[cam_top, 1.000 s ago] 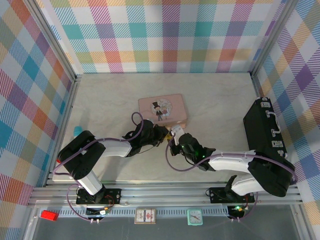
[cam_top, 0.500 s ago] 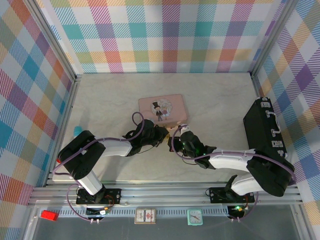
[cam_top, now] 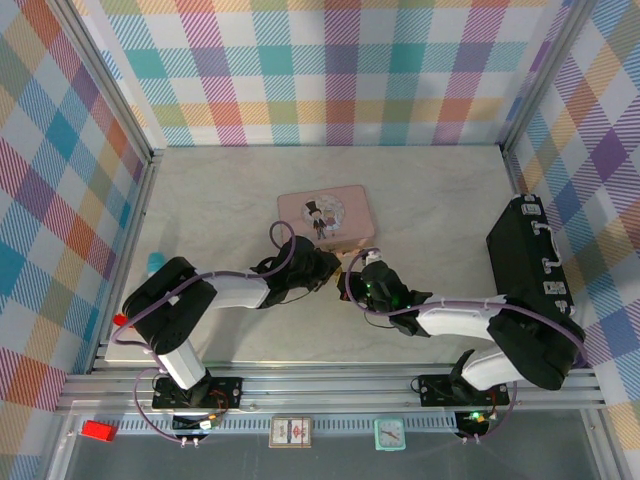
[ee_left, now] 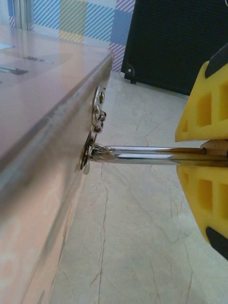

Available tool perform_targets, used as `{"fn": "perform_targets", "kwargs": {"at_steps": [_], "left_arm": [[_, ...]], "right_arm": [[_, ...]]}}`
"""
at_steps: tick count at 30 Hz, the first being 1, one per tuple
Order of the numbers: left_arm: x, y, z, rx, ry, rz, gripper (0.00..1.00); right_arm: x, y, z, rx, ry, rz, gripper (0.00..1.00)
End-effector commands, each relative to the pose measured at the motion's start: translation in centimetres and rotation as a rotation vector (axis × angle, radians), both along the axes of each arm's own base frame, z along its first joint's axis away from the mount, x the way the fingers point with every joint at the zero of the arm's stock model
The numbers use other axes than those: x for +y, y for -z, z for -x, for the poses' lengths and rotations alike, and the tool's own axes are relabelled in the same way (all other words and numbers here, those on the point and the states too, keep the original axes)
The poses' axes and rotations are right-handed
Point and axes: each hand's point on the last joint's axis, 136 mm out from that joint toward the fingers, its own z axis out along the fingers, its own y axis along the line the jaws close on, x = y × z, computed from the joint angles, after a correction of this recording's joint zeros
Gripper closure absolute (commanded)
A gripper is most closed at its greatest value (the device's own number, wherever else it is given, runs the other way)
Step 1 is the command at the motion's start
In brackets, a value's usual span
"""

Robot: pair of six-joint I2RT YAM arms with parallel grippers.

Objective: Unlock the padlock with the key

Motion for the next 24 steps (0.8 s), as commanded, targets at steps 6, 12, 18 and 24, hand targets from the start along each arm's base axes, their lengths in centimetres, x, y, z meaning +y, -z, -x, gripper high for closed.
{"fn": "perform_targets", "kwargs": {"at_steps": [6, 12, 18, 24], "left_arm": [[-0.4, -1.0, 0.4, -0.005, 0.031, 0.003, 0.56], [2.0, -1.1, 0.4, -0.026, 0.003, -0.074, 0.4], [6.1, -2.8, 0.4, -0.124, -0.007, -0.209, 0.25], [11.8, -6.8, 0.3, -0.296, -0.057, -0.349, 0.13]], "right_arm": [[-1.9, 3.1, 0.0, 0.097, 0.062, 0.053, 1.0], [-2.3, 3.7, -0.1, 0.125, 0.08, 0.043, 1.0], [-2.9, 4.1, -0.5, 0.157, 0.095, 0.047, 1.0], [-3.0, 5.0, -0.7, 0.231, 0.044, 0.095, 0.94]]}}
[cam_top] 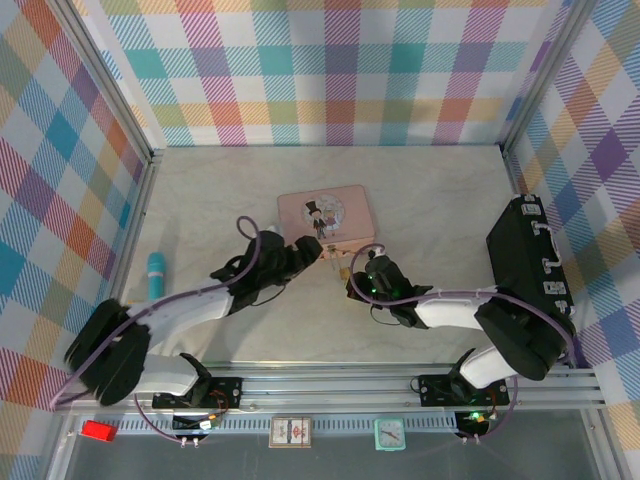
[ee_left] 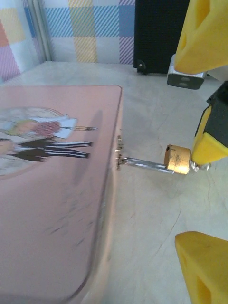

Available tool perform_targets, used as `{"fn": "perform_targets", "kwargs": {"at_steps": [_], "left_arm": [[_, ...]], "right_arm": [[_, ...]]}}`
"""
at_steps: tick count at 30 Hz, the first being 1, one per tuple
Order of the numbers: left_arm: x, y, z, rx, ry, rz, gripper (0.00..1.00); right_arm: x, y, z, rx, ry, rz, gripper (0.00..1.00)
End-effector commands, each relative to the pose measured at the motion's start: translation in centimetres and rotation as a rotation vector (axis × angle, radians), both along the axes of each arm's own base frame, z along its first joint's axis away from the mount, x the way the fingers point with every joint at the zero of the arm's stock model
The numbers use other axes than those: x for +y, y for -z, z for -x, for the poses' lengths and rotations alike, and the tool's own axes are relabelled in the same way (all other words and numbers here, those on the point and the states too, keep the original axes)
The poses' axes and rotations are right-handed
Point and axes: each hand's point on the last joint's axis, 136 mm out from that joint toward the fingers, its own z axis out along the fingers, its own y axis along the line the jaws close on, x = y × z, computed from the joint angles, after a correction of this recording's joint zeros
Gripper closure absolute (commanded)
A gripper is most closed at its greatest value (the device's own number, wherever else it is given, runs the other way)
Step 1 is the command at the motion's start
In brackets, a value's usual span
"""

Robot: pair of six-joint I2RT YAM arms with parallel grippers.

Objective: Unlock the padlock with the key

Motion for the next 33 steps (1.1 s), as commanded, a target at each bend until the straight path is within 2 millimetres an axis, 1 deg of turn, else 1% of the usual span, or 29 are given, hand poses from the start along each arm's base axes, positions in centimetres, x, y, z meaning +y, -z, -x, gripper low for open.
{"fn": "perform_targets", "kwargs": {"at_steps": [1, 4, 7, 10, 12, 15, 17, 18, 19, 21, 23, 26, 29, 33], "left_arm": [[3.6, -0.4, 0.1, -0.067, -0.002, -0.182, 0.13], [5.2, -1.8, 0.2, -0.111, 0.005, -0.271, 0.12], [6.6, -2.6, 0.4, -0.146, -0.002, -0.361, 0.11], [7.8, -2.9, 0.3, -0.158, -0.012, -0.436, 0.08], [8.2, -2.9, 0.0, -0.152, -0.01, -0.466, 0.06], [7.5, -2.9, -1.0, -0.151, 0.042, -0.481, 0.04], [6.0, -2.6, -2.0, -0.128, 0.131, -0.469, 0.04], [5.6, -2.7, -2.5, -0.119, 0.154, -0.468, 0.05], [5.4, -2.2, -2.7, -0.091, 0.175, -0.485, 0.04], [5.0, -2.1, -3.5, -0.08, 0.195, -0.486, 0.03], [4.9, -1.9, -4.5, -0.06, 0.196, -0.464, 0.02], [5.2, -0.7, -5.7, 0.002, 0.187, -0.438, 0.02], [5.3, 0.4, -6.4, 0.057, 0.179, -0.434, 0.03], [4.9, 1.1, -7.2, 0.071, 0.176, -0.424, 0.04]], "right_arm": [[-0.5, 1.1, 0.2, 0.06, -0.022, 0.044, 0.9], [-0.9, 1.3, 0.0, 0.066, -0.033, 0.067, 0.77], [-1.4, 0.9, -0.2, 0.047, -0.043, 0.08, 0.68], [-2.0, -0.5, -0.7, -0.017, -0.065, 0.118, 0.62], [-2.1, -1.8, -1.2, -0.071, -0.094, 0.143, 0.59], [-1.4, -3.3, -1.9, -0.156, -0.169, 0.158, 0.55], [0.3, -4.3, -2.4, -0.2, -0.269, 0.13, 0.53], [1.2, -4.7, -2.4, -0.205, -0.323, 0.115, 0.54], [1.8, -4.8, -2.6, -0.204, -0.36, 0.122, 0.54], [2.2, -4.8, -3.2, -0.212, -0.372, 0.133, 0.52], [2.0, -4.4, -3.9, -0.21, -0.353, 0.152, 0.51], [2.5, -4.3, -4.3, -0.214, -0.374, 0.151, 0.51], [2.7, -4.0, -4.7, -0.202, -0.384, 0.167, 0.53], [2.7, -3.6, -5.2, -0.188, -0.392, 0.187, 0.54]]}}
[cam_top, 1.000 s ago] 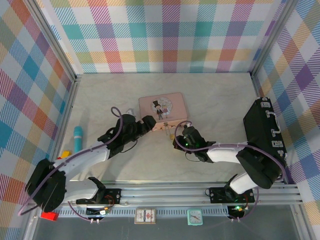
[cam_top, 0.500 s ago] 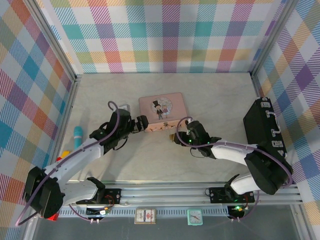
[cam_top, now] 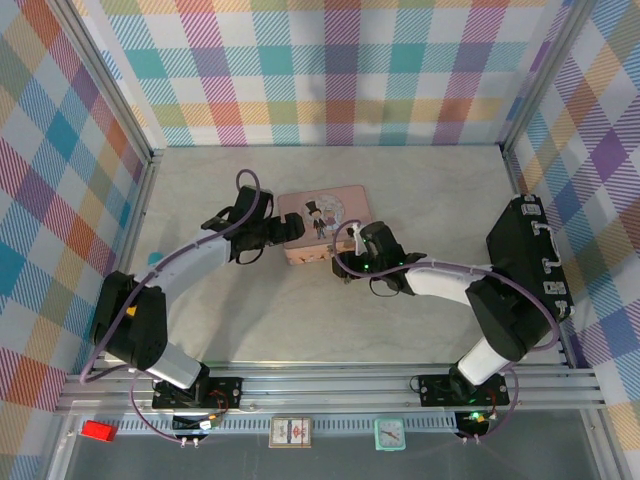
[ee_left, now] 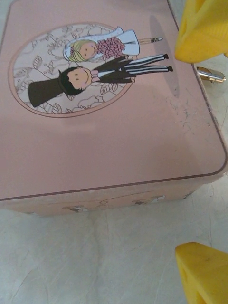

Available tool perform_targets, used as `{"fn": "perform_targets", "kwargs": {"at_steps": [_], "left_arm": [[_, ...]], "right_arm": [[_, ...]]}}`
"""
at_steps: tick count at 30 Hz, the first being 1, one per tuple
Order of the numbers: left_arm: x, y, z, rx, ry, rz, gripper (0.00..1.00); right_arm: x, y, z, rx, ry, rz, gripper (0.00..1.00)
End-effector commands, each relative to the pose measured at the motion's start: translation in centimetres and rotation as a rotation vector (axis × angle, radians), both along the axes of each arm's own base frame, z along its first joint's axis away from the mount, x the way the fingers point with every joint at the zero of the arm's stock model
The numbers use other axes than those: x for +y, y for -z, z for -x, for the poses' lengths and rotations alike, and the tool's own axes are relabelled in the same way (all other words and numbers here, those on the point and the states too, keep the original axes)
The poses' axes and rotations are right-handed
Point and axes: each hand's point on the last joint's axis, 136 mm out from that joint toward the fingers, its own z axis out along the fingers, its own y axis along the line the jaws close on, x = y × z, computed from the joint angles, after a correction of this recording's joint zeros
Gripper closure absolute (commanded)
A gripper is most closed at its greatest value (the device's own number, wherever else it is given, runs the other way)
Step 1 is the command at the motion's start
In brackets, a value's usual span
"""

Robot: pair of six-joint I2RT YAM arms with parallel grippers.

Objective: Unlock the padlock with the key

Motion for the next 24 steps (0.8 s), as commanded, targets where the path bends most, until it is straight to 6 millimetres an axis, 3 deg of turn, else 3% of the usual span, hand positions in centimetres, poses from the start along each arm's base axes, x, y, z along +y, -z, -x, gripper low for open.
{"fn": "perform_targets", "kwargs": {"at_steps": [1, 5, 13, 24], "left_arm": [[-0.5, -0.1, -0.5, 0.02, 0.006, 0.019, 0.04], [-0.1, 1.3, -1.4, 0.046, -0.025, -0.019, 0.04], [1.0, 4.5, -2.7, 0.122, -0.106, -0.043, 0.04], [3.7, 6.6, -1.8, 0.152, -0.208, -0.139, 0.04]], "right_arm": [[0.2, -0.6, -0.8, -0.016, -0.028, 0.009, 0.54], [-0.1, 0.1, -1.7, 0.004, -0.027, 0.01, 0.57], [1.4, 0.9, -2.2, 0.037, -0.109, -0.012, 0.62], [1.8, 1.9, -3.1, 0.064, -0.118, -0.029, 0.72]]}}
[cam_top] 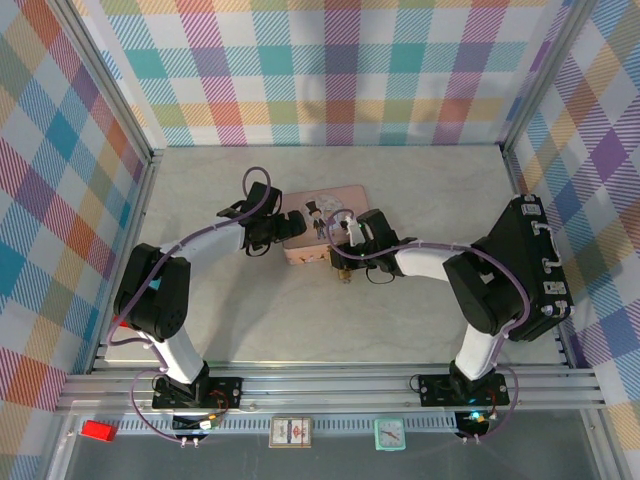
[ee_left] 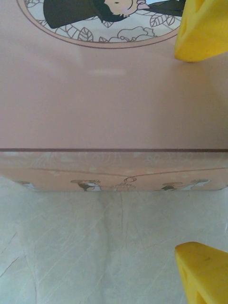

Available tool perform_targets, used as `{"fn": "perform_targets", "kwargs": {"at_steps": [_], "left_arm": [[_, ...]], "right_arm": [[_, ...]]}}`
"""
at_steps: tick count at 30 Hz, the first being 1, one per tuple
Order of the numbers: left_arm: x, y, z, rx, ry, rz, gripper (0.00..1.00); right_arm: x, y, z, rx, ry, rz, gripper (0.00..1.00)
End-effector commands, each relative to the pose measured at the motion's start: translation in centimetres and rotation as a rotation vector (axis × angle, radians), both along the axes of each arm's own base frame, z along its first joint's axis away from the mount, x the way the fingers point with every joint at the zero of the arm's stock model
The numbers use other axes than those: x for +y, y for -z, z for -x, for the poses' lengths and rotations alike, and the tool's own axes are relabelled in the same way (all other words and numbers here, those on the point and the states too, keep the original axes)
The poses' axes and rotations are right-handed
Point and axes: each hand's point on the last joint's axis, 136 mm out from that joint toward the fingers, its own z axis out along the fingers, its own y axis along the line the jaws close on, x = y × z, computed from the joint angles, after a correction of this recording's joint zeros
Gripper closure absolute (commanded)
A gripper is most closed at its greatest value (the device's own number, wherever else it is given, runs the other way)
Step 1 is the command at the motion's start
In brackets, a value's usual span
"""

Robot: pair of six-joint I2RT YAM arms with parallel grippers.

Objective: Unlock the padlock with the key

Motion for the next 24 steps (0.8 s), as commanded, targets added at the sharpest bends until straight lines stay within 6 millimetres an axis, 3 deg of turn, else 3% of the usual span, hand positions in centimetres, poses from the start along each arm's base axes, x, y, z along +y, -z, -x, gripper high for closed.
{"fn": "perform_targets", "kwargs": {"at_steps": [1, 6, 12, 20, 24], "left_arm": [[3.2, 2.5, 1.3, 0.062, -0.091, -0.11, 0.04], [4.4, 3.3, 2.1, 0.067, -0.144, -0.127, 0.02], [4.1, 3.8, 2.4, 0.076, -0.146, -0.105, 0.02], [3.4, 3.7, 3.1, 0.052, -0.173, -0.032, 0.04], [3.1, 4.3, 4.1, 0.049, -0.19, -0.015, 0.04]], "right_arm": [[0.5, -0.3, -0.7, -0.01, -0.02, -0.017, 0.73], [0.5, 0.0, -0.5, 0.005, -0.017, -0.025, 0.79], [0.1, -0.4, -0.2, 0.01, 0.017, -0.044, 0.85], [-0.8, -0.8, -1.1, 0.171, 0.329, -0.201, 0.91], [-0.8, -1.0, -1.8, 0.185, 0.393, -0.245, 0.98]]}}
